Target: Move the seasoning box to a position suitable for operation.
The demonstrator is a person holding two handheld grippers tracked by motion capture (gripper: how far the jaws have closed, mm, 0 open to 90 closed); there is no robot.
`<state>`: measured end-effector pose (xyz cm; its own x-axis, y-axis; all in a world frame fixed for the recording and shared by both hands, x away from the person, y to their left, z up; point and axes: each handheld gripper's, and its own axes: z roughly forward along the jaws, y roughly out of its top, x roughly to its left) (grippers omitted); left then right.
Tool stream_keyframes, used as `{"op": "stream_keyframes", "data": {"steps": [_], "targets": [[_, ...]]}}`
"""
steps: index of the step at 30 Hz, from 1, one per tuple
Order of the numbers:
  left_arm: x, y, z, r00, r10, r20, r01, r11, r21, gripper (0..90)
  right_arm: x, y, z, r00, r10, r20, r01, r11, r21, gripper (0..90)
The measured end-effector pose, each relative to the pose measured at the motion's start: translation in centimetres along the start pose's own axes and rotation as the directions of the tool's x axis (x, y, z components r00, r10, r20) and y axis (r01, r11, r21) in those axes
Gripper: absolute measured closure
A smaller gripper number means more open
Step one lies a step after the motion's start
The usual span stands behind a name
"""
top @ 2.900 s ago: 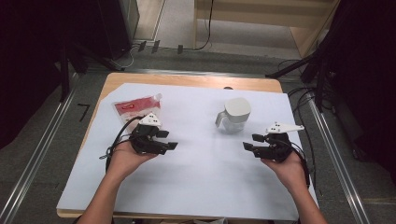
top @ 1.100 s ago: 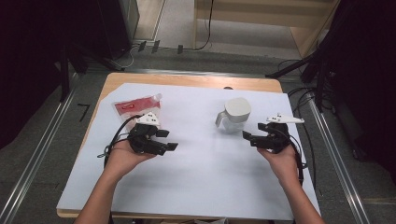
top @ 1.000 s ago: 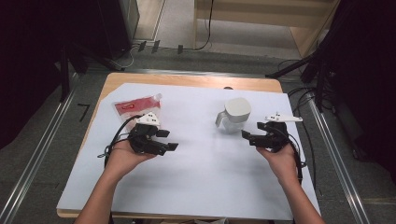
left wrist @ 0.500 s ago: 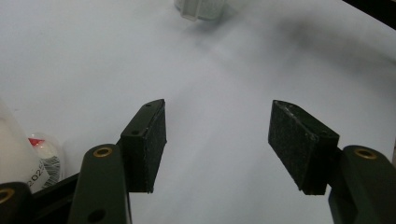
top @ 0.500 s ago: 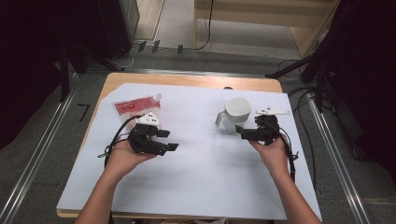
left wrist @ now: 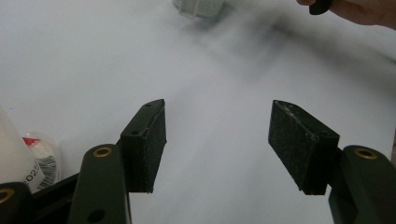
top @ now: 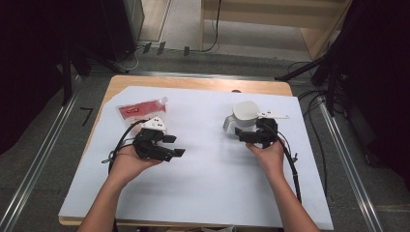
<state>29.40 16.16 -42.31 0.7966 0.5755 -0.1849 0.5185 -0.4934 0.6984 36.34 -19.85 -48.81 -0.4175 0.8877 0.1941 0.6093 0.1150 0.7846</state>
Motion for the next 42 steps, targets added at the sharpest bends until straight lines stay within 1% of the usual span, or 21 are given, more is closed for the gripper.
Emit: {"op": "stream_keyframes", "data": {"steps": [1, 4, 6, 7, 8, 11, 13, 14, 15, 17, 18, 21, 22, 24, 25, 27, 30, 32, 38, 39, 42], "targets": [[0.0, 0.0, 0.0, 1.0000, 0.002, 0.001, -0.002, 1.0000, 0.001, 37.8, -0.2, -0.1, 0.3, 0.9999, 0.008, 0.010, -0.008, 1.000, -0.006, 0.0], [0.0, 0.0, 0.1, 1.0000, 0.000, 0.002, 0.000, 1.0000, 0.000, 37.8, -0.3, -0.2, 0.7, 0.9998, 0.013, 0.014, -0.013, 1.000, -0.015, 0.0], [0.0, 0.0, 0.1, 1.0000, 0.001, 0.000, -0.001, 1.0000, 0.005, 37.8, -0.5, -0.3, 1.0, 0.9997, 0.007, 0.025, -0.007, 1.000, -0.018, 0.7], [0.0, 0.0, 0.2, 1.0000, 0.002, -0.002, -0.002, 1.0000, 0.005, 37.8, -0.6, -0.3, 1.2, 0.9996, -0.001, 0.028, 0.001, 1.000, -0.030, 1.1], [-0.1, 0.0, 0.2, 1.0000, 0.003, -0.003, -0.003, 1.0000, 0.007, 37.8, -0.6, -0.3, 1.3, 0.9993, 0.006, 0.036, -0.004, 0.999, -0.041, 2.2], [-0.1, 0.0, 0.2, 1.0000, 0.004, 0.000, -0.004, 1.0000, 0.009, 37.8, -0.9, -0.4, 1.7, 0.9998, -0.002, 0.019, 0.003, 0.998, -0.063, 5.0], [-0.1, 0.0, 0.3, 1.0000, 0.000, 0.001, 0.000, 1.0000, 0.003, 37.7, -0.9, -0.4, 1.9, 0.9996, -0.003, 0.027, 0.005, 0.998, -0.069, 5.1], [0.0, 0.0, 0.3, 1.0000, -0.001, 0.002, 0.001, 1.0000, 0.006, 37.7, -0.9, -0.4, 2.0, 0.9994, -0.016, 0.032, 0.019, 0.997, -0.080, 5.1], [0.0, 0.0, 0.3, 1.0000, 0.002, 0.005, -0.002, 0.9999, 0.010, 37.7, -0.7, -0.4, 2.1, 0.9985, -0.028, 0.046, 0.032, 0.996, -0.088, 5.5], [-0.1, 0.0, 0.4, 1.0000, 0.000, 0.000, 0.000, 0.9999, 0.013, 37.7, -0.4, -0.2, 2.2, 0.9975, -0.045, 0.054, 0.050, 0.993, -0.103, 6.0], [-0.1, 0.0, 0.4, 1.0000, 0.000, 0.000, 0.000, 0.9999, 0.013, 37.7, -0.4, -0.2, 2.2, 0.9975, -0.045, 0.054, 0.050, 0.993, -0.103, 6.0], [-0.1, 0.0, 0.4, 1.0000, 0.003, 0.003, -0.003, 0.9999, 0.010, 37.7, 0.2, 0.1, 2.3, 0.9922, -0.084, 0.092, 0.095, 0.987, -0.128, 10.6], [-0.1, 0.0, 0.4, 1.0000, 0.006, 0.004, -0.006, 0.9999, 0.011, 37.6, 0.3, 0.2, 2.3, 0.9918, -0.086, 0.094, 0.098, 0.986, -0.137, 11.1], [-0.1, 0.0, 0.4, 0.9999, 0.008, 0.007, -0.008, 0.9999, 0.014, 37.7, 0.3, 0.5, 2.5, 0.9944, -0.060, 0.088, 0.072, 0.986, -0.150, 13.0], [-0.1, 0.0, 0.4, 0.9999, 0.007, 0.007, -0.007, 0.9999, 0.014, 37.6, 0.1, 0.5, 2.7, 0.9965, -0.047, 0.070, 0.057, 0.988, -0.146, 13.1], [-0.1, 0.0, 0.4, 1.0000, 0.001, 0.007, -0.001, 0.9999, 0.012, 37.6, 0.0, 0.6, 2.7, 0.9966, -0.046, 0.069, 0.056, 0.988, -0.145, 13.3], [0.0, -0.1, 0.4, 1.0000, 0.000, 0.002, -0.001, 0.9998, 0.021, 37.6, 0.0, 0.9, 2.6, 0.9959, -0.063, 0.065, 0.071, 0.990, -0.122, 13.8], [0.1, -0.1, 0.4, 1.0000, -0.001, 0.004, 0.001, 0.9999, 0.012, 37.6, -0.1, 0.9, 2.5, 0.9960, -0.069, 0.056, 0.075, 0.991, -0.110, 14.0], [0.1, -0.1, 0.4, 1.0000, -0.002, 0.008, 0.002, 0.9999, 0.014, 37.6, -0.5, 1.0, 2.2, 0.9976, -0.054, 0.043, 0.058, 0.992, -0.110, 14.2], [0.2, -0.2, 0.3, 1.0000, -0.005, 0.007, 0.005, 0.9998, 0.020, 37.6, -0.3, 1.1, 1.9, 0.9966, -0.065, 0.051, 0.070, 0.991, -0.110, 14.2], [0.3, -0.2, 0.4, 0.9999, -0.007, 0.010, 0.007, 0.9998, 0.016, 37.7, -0.1, 1.4, 1.4, 0.9955, -0.081, 0.050, 0.086, 0.989, -0.123, 14.2]]}}
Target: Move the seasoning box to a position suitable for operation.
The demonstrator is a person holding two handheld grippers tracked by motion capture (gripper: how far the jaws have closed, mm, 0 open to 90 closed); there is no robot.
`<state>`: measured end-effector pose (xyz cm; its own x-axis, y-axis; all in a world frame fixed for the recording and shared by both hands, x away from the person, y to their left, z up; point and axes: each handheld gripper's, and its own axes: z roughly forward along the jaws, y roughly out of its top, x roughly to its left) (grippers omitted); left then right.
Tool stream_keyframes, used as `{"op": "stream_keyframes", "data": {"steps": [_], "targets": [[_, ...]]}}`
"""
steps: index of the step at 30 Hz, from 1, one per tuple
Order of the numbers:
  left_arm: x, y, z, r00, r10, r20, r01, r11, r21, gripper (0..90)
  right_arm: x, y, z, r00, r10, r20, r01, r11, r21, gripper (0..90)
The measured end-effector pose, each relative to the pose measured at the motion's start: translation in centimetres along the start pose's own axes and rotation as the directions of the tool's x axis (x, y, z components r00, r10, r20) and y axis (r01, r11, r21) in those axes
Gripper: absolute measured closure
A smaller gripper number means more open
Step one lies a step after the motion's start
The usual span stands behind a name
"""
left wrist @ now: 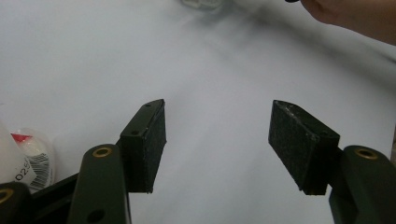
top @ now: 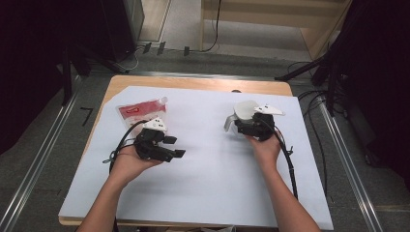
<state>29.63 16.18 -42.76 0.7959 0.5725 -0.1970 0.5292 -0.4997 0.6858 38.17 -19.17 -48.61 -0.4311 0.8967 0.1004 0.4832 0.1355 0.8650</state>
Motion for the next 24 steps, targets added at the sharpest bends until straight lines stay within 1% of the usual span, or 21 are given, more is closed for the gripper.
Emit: {"op": "stream_keyframes", "data": {"steps": [2, 3, 4, 6, 10, 11, 14, 16, 17, 18, 21, 22, 24], "targets": [[0.0, 0.0, 0.0, 1.0000, -0.002, 0.004, 0.002, 1.0000, -0.003, 37.6, 0.2, 0.4, -0.6, 0.9999, -0.010, -0.008, 0.010, 1.000, -0.010, 14.2], [0.0, 0.0, 0.0, 1.0000, -0.002, 0.004, 0.002, 1.0000, -0.003, 37.5, 0.5, 0.7, -1.2, 0.9992, -0.021, -0.033, 0.020, 1.000, -0.010, 14.2], [0.0, 0.0, 0.0, 1.0000, -0.001, 0.001, 0.001, 1.0000, -0.002, 37.5, 0.5, 0.7, -1.2, 0.9992, -0.021, -0.033, 0.020, 1.000, -0.010, 14.2], [-0.1, 0.0, 0.0, 1.0000, -0.004, 0.000, 0.004, 1.0000, -0.009, 37.5, 1.0, 0.7, -1.7, 0.9977, -0.035, -0.059, 0.035, 0.999, -0.008, 14.2], [-0.1, 0.0, 0.1, 1.0000, 0.000, 0.001, 0.000, 1.0000, -0.001, 37.5, 2.0, 0.3, -2.3, 0.9940, -0.045, -0.099, 0.044, 0.999, -0.007, 14.2], [-0.1, 0.0, 0.1, 1.0000, -0.003, 0.002, 0.003, 1.0000, -0.008, 37.4, 2.3, 0.3, -2.5, 0.9927, -0.052, -0.109, 0.052, 0.999, -0.004, 14.2], [-0.1, 0.0, 0.2, 1.0000, -0.001, 0.002, 0.001, 1.0000, -0.007, 37.4, 3.3, 0.1, -2.8, 0.9878, -0.072, -0.138, 0.073, 0.997, -0.002, 14.2], [0.0, 0.0, 0.1, 1.0000, -0.003, 0.001, 0.003, 1.0000, -0.007, 37.5, 4.0, -0.1, -3.1, 0.9834, -0.082, -0.162, 0.084, 0.996, 0.005, 14.2], [0.0, -0.1, 0.1, 1.0000, -0.004, -0.005, 0.004, 0.9999, -0.010, 37.7, 4.6, -0.3, -3.2, 0.9787, -0.093, -0.183, 0.096, 0.995, 0.008, 14.1], [0.0, -0.1, 0.1, 1.0000, -0.004, -0.005, 0.004, 0.9999, -0.010, 37.7, 4.6, -0.3, -3.2, 0.9787, -0.093, -0.183, 0.096, 0.995, 0.008, 14.1], [0.0, -0.1, 0.2, 0.9999, -0.011, -0.006, 0.011, 0.9998, -0.015, 37.7, 5.4, -0.9, -3.4, 0.9730, -0.103, -0.206, 0.109, 0.994, 0.014, 14.1], [0.0, -0.1, 0.1, 0.9999, -0.009, -0.010, 0.009, 0.9999, -0.008, 37.7, 5.9, -1.3, -3.3, 0.9697, -0.109, -0.219, 0.118, 0.993, 0.026, 14.1], [0.1, -0.1, 0.2, 0.9999, -0.009, -0.008, 0.009, 0.9999, -0.008, 37.7, 6.1, -1.5, -3.2, 0.9692, -0.107, -0.222, 0.116, 0.993, 0.029, 14.2]]}}
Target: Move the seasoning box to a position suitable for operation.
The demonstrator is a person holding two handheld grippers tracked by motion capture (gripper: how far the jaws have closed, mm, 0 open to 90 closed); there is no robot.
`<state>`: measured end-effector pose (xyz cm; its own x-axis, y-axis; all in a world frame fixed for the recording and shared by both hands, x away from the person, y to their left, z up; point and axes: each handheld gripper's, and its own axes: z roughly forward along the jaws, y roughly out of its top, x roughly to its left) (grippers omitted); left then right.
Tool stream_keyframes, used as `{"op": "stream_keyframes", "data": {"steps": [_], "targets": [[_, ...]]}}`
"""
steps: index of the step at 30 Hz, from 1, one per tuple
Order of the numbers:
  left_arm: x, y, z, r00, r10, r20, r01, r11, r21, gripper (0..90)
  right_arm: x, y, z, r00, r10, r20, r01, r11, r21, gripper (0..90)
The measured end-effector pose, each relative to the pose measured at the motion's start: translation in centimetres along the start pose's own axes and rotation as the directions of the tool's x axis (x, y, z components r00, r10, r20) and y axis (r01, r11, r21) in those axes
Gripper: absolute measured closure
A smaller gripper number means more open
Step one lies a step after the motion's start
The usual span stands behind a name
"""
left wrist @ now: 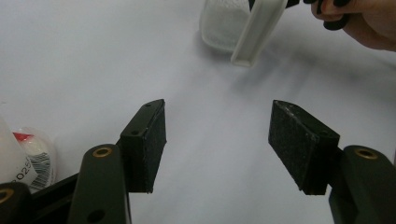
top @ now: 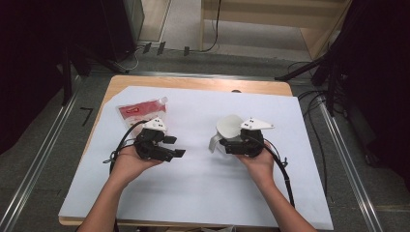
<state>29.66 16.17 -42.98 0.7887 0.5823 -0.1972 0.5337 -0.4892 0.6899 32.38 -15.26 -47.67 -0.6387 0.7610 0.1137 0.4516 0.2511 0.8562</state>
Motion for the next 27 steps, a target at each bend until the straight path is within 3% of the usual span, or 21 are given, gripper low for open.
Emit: {"op": "stream_keyframes", "data": {"steps": [10, 13, 20, 22, 27], "targets": [[0.1, -0.1, 0.1, 1.0000, -0.002, 0.000, 0.002, 1.0000, 0.000, 37.6, 1.8, -0.5, 0.3, 0.9984, 0.002, -0.057, -0.002, 1.000, 0.008, 14.1], [0.1, -0.1, 0.1, 1.0000, 0.000, -0.002, 0.000, 1.0000, 0.008, 37.6, 2.7, -0.7, 0.6, 0.9969, -0.021, -0.076, 0.022, 1.000, 0.012, 14.1], [0.2, -0.1, 0.2, 1.0000, -0.002, 0.004, 0.002, 1.0000, 0.002, 37.6, 3.5, -1.3, 1.2, 0.9959, -0.035, -0.084, 0.037, 0.999, 0.023, 14.1], [0.2, -0.1, 0.2, 1.0000, -0.003, 0.002, 0.003, 1.0000, 0.001, 37.6, 3.6, -1.4, 1.2, 0.9945, -0.070, -0.077, 0.071, 0.997, 0.009, 14.1], [0.1, -0.1, 0.3, 1.0000, -0.005, 0.003, 0.005, 1.0000, 0.003, 37.6, 3.8, -1.8, 1.0, 0.9946, -0.074, -0.073, 0.075, 0.997, 0.004, 13.9]]}}
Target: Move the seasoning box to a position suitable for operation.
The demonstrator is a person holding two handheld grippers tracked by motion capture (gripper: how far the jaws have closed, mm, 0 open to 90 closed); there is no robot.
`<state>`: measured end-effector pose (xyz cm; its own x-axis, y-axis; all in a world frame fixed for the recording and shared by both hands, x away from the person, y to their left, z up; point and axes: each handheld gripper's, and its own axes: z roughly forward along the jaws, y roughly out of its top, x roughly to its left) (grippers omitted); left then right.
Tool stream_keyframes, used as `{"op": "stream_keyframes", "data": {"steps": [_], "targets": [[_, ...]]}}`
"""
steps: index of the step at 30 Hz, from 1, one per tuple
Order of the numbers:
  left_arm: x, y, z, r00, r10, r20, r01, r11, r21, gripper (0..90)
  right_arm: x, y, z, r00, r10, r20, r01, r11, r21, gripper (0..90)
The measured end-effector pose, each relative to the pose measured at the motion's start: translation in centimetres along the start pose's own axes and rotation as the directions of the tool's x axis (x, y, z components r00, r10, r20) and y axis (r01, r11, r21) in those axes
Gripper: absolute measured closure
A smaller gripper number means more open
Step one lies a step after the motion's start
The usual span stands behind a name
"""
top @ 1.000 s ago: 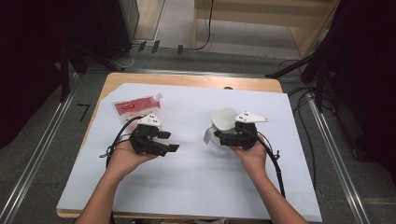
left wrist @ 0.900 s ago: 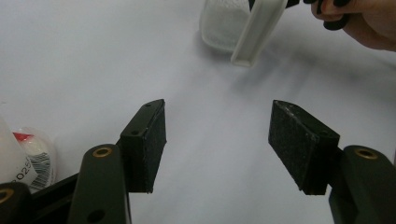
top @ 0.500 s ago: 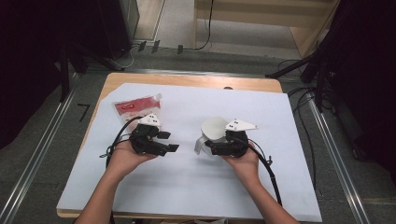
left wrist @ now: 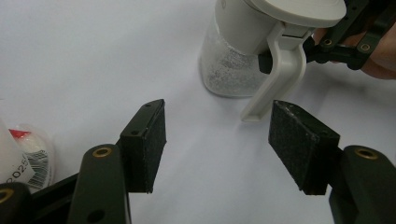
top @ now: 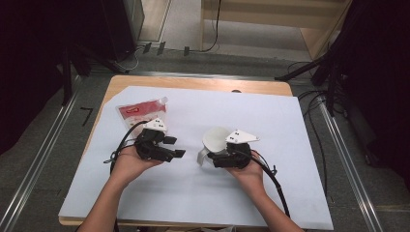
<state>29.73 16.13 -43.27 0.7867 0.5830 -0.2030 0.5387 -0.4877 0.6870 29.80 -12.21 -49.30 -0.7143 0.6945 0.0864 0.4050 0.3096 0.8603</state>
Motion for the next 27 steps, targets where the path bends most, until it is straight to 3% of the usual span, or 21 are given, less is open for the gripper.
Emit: {"op": "stream_keyframes", "data": {"steps": [8, 14, 22, 27], "targets": [[0.0, 0.0, 0.0, 1.0000, 0.001, -0.001, -0.001, 1.0000, 0.000, 37.4, 0.0, 0.2, -0.3, 0.9999, 0.012, -0.003, -0.012, 1.000, 0.029, 12.5], [-0.2, 0.1, 0.2, 0.9999, 0.015, -0.004, -0.015, 0.9999, 0.001, 37.2, -0.2, 0.1, -1.8, 0.9993, 0.029, -0.026, -0.028, 0.999, 0.044, 11.7], [-0.4, 0.0, 0.1, 0.9992, 0.037, 0.013, -0.037, 0.9986, -0.038, 50.6, -0.9, 0.1, -4.5, 0.9993, 0.029, -0.025, -0.026, 0.996, 0.086, 14.7], [-0.1, 0.2, 0.4, 0.9984, 0.024, 0.051, -0.021, 0.9986, -0.049, 55.0, -1.3, -0.4, -6.0, 0.9993, 0.023, -0.028, -0.019, 0.992, 0.125, 25.8]]}}
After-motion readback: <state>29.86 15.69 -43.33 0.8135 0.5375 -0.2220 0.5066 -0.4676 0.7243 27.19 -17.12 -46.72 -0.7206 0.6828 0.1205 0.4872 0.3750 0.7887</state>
